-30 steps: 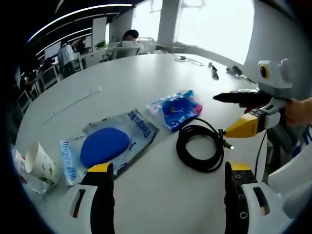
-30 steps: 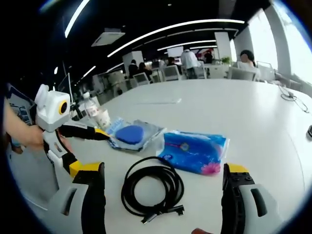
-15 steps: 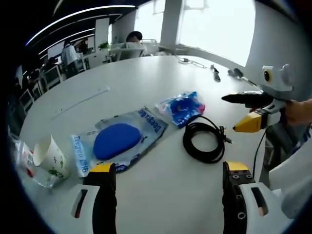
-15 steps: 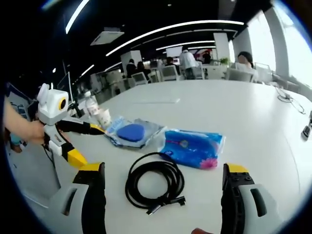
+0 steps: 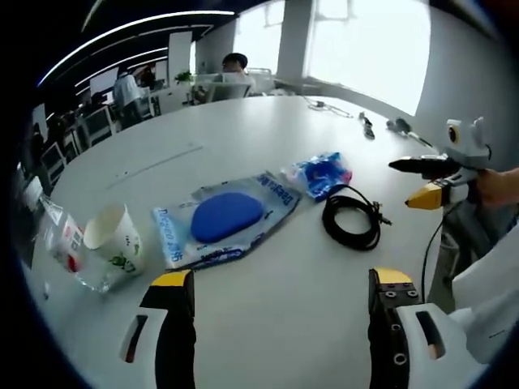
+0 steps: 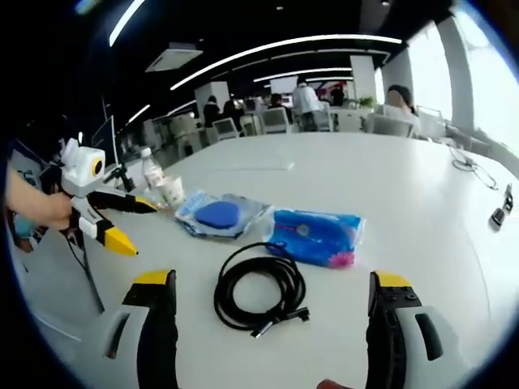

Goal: Arrange the tabletop items into an orderly group along one side of the table until the central work area is clear of visible clutter.

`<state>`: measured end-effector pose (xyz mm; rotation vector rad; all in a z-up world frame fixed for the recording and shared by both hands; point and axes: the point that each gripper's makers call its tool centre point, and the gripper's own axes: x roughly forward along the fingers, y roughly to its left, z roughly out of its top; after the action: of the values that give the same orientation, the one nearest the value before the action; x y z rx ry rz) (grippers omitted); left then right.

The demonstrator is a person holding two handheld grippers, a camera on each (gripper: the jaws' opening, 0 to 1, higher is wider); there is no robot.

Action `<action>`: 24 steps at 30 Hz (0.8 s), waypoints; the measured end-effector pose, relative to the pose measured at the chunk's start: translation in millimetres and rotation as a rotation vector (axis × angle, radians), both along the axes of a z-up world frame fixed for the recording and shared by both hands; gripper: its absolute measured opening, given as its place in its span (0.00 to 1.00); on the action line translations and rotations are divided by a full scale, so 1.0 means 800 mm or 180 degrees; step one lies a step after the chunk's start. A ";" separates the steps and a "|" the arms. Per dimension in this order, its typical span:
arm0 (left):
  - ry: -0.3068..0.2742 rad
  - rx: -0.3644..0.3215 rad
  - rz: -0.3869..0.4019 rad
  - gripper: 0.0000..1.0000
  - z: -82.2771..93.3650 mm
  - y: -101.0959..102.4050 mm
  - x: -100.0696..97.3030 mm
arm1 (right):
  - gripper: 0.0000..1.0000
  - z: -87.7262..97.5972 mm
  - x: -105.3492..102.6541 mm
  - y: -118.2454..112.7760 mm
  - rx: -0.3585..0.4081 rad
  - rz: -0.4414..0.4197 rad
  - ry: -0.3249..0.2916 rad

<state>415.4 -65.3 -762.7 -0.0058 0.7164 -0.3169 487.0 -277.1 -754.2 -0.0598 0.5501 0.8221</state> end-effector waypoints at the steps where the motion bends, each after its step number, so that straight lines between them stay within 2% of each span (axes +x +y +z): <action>1: -0.0008 -0.0005 0.0015 0.85 0.002 0.003 -0.002 | 0.97 0.002 -0.002 0.000 0.0008 -0.0017 0.0000; 16: -0.0074 -0.0059 0.0227 0.84 0.013 0.059 -0.050 | 0.96 0.009 -0.029 0.007 -0.0046 -0.0071 -0.0044; 24: -0.0102 -0.0065 0.0388 0.84 0.018 0.101 -0.080 | 0.96 0.007 -0.048 0.010 -0.0100 -0.0094 -0.0045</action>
<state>351.1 15.4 -748.5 -0.0636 0.6778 -0.2072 448.6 -268.7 -748.5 -0.0861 0.5494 0.7838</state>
